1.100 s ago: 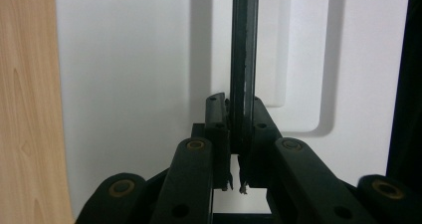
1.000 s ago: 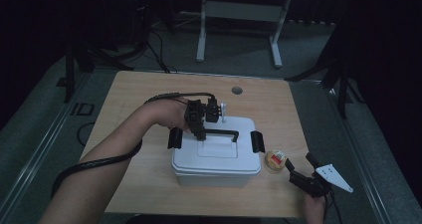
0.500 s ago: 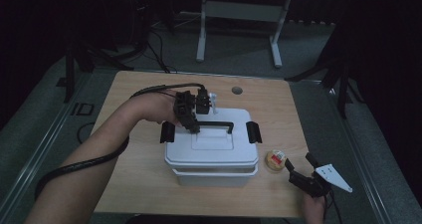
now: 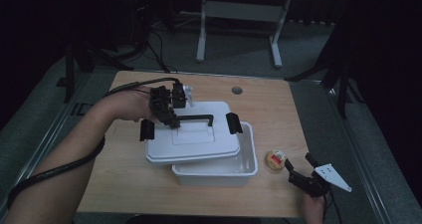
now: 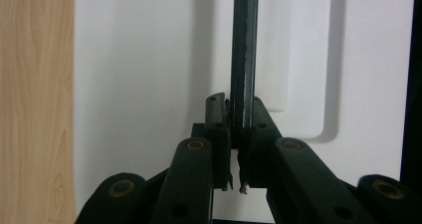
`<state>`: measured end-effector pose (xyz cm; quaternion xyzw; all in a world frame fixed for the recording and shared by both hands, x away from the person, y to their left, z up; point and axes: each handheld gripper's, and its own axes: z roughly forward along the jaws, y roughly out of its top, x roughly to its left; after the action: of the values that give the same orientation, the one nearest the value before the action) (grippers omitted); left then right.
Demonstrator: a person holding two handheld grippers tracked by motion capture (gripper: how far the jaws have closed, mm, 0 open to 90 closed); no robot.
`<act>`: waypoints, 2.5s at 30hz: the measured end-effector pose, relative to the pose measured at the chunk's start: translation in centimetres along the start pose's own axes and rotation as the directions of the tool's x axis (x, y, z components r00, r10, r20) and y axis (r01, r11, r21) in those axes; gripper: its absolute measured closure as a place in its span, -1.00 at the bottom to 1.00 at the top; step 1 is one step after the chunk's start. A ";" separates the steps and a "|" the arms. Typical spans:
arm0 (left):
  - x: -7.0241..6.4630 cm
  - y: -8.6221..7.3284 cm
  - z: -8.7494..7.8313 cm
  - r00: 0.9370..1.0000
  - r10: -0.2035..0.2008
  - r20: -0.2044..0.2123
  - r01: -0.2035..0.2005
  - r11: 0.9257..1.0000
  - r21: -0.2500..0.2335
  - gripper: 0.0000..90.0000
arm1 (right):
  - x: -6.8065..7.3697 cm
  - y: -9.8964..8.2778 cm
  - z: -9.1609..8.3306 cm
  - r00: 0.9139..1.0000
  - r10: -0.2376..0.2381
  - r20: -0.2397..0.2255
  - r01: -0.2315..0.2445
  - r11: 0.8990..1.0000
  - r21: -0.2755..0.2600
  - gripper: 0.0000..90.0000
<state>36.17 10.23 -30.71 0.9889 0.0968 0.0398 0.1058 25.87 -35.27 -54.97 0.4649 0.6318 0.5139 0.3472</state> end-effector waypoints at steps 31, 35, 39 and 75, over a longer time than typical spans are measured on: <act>1.1 -15.0 -2.5 0.949 -0.311 -0.047 0.310 0.951 -0.011 0.85 | 0.1 0.0 0.2 1.000 -0.009 0.002 0.009 1.000 0.012 -0.70; 1.5 -17.6 -2.0 0.924 -0.378 -0.054 0.378 0.926 0.007 0.86 | 0.1 -0.1 0.2 1.000 -0.008 0.003 0.008 1.000 0.015 -0.70; 1.8 -19.4 -1.0 0.904 -0.424 -0.054 0.426 0.905 0.020 0.86 | 0.1 0.0 0.2 1.000 -0.009 0.003 0.009 1.000 0.016 -0.70; 3.6 -20.9 13.6 0.838 -0.541 0.065 0.541 0.840 0.019 0.84 | 0.3 0.2 0.2 1.000 -0.006 -0.013 0.006 1.000 0.028 -0.70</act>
<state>37.22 28.27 -48.29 0.9220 0.3684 -0.0254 0.1160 26.04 -34.88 -54.81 0.4646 0.6425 0.5069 0.3382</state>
